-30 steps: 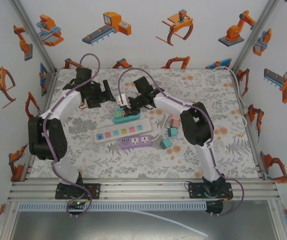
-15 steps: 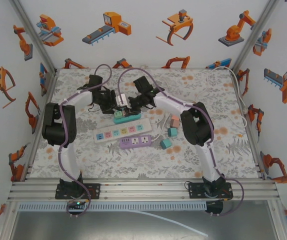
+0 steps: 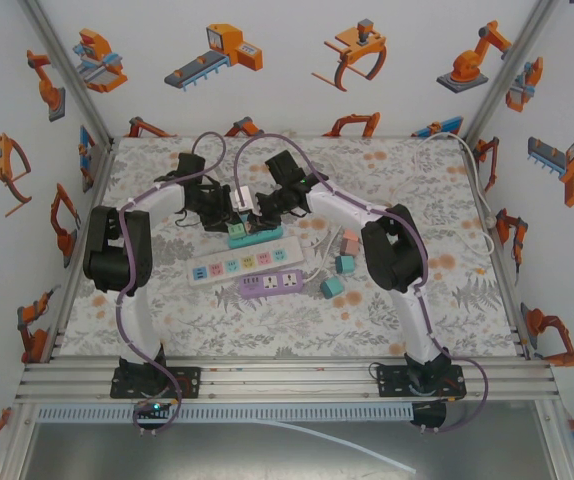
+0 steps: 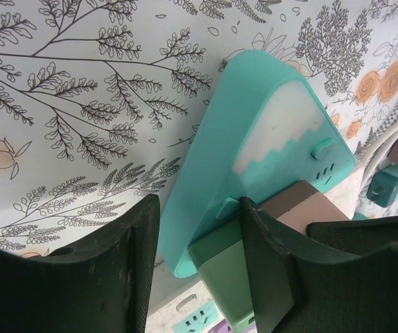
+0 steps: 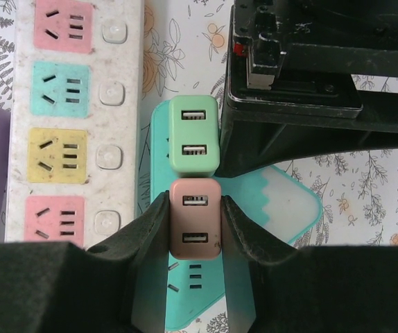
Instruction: Pull the plug off the socket
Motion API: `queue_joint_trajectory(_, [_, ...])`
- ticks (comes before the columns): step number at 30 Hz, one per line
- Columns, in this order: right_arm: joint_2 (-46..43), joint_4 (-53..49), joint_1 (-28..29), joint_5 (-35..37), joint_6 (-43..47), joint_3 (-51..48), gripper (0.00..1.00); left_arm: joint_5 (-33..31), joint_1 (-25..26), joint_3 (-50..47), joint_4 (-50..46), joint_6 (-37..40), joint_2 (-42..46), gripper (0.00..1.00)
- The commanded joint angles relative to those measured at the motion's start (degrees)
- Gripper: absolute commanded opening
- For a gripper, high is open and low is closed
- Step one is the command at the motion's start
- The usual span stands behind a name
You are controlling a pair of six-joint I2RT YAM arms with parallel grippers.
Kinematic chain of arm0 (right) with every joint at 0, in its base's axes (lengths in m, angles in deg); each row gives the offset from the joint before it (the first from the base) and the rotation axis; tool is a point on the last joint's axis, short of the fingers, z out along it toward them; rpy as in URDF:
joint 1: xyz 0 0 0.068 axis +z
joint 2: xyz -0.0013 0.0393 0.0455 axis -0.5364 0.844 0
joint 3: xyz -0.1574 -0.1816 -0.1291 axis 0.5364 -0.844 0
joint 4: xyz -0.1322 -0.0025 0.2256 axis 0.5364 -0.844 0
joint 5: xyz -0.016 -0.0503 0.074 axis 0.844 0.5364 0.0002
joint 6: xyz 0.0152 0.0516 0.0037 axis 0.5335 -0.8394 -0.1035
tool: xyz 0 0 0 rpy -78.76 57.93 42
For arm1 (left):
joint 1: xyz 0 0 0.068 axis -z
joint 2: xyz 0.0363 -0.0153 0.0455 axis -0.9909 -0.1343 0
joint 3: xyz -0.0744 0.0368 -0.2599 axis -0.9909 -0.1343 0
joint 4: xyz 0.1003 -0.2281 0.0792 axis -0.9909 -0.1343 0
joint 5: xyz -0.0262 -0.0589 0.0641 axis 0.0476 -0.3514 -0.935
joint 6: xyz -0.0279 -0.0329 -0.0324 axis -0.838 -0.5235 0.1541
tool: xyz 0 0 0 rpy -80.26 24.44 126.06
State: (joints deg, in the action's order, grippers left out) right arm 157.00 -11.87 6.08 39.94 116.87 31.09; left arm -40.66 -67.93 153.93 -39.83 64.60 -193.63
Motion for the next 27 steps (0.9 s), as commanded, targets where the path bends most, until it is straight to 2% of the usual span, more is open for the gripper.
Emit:
queue_joint_trajectory(1, [-2.2, 3.9, 0.1, -1.3, 0.1, 3.7, 0.22, -4.0, 0.8, -0.6, -8.4, 5.4, -2.6, 0.49])
queue_joint_trajectory(8, [-2.8, 11.3, -0.7, -4.7, -7.7, 2.6, 0.2, -10.1, 1.1, 1.6, -15.8, 8.5, -4.7, 0.49])
queue_joint_trajectory(13, [-3.3, 10.7, -0.7, -2.9, -4.7, 1.3, 0.18, -11.0, 0.9, 1.8, -16.7, 8.5, -4.7, 0.49])
queue_joint_trajectory(17, [-3.5, 5.3, -0.5, -1.7, 0.7, 1.4, 0.17, -10.7, 0.9, 2.0, -16.7, 8.4, -4.9, 0.49])
queue_joint_trajectory(20, [-4.1, 4.8, -0.5, -1.9, 0.3, 1.2, 0.16, -10.0, 0.9, 2.4, -16.7, 8.6, -5.0, 0.49])
queue_joint_trajectory(23, [-4.7, 7.2, -0.6, -3.0, -2.6, 0.8, 0.16, -9.9, 0.9, 3.1, -17.2, 9.2, -5.5, 0.49])
queue_joint_trajectory(27, [-5.3, 16.3, -1.1, -4.8, -11.0, -2.0, 0.16, -10.1, 0.9, 3.4, -17.8, 9.7, -6.4, 0.49])
